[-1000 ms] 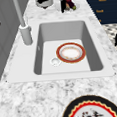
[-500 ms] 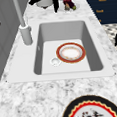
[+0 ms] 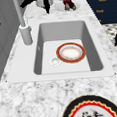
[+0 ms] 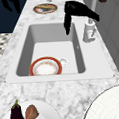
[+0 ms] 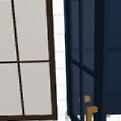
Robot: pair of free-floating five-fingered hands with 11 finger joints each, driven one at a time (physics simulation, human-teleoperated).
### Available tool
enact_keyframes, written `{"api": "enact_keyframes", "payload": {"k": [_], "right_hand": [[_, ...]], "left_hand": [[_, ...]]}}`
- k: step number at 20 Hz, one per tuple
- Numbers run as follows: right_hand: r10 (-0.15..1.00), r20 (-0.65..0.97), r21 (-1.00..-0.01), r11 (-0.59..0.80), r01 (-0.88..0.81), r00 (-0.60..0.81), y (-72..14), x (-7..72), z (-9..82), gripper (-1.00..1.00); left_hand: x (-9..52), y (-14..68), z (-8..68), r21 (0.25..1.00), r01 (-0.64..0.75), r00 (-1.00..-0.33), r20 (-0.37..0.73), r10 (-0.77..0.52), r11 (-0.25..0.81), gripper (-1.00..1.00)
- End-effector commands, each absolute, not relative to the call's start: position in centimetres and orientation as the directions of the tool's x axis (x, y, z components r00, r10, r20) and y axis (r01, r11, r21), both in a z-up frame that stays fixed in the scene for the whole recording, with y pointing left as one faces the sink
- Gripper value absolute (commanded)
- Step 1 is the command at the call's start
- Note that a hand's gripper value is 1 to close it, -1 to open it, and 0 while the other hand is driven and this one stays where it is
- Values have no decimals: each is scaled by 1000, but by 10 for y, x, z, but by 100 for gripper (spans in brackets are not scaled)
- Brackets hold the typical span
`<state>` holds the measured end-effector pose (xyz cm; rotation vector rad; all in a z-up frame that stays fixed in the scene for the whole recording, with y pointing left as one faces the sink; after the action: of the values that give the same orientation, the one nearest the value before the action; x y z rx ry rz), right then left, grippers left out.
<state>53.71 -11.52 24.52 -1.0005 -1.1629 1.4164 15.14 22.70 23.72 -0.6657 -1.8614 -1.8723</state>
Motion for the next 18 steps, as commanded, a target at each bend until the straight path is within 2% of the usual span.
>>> {"api": "enact_keyframes", "payload": {"k": [1,18], "right_hand": [[989,9,-961,-34,-274,-151,-114,563,234,-100],[992,20,-812,-56,-581,-124,-87,650,202,-100]], "left_hand": [[151,227,237,800,599,-799,600,40,-19,0],[151,227,237,800,599,-799,600,40,-19,0]]}}
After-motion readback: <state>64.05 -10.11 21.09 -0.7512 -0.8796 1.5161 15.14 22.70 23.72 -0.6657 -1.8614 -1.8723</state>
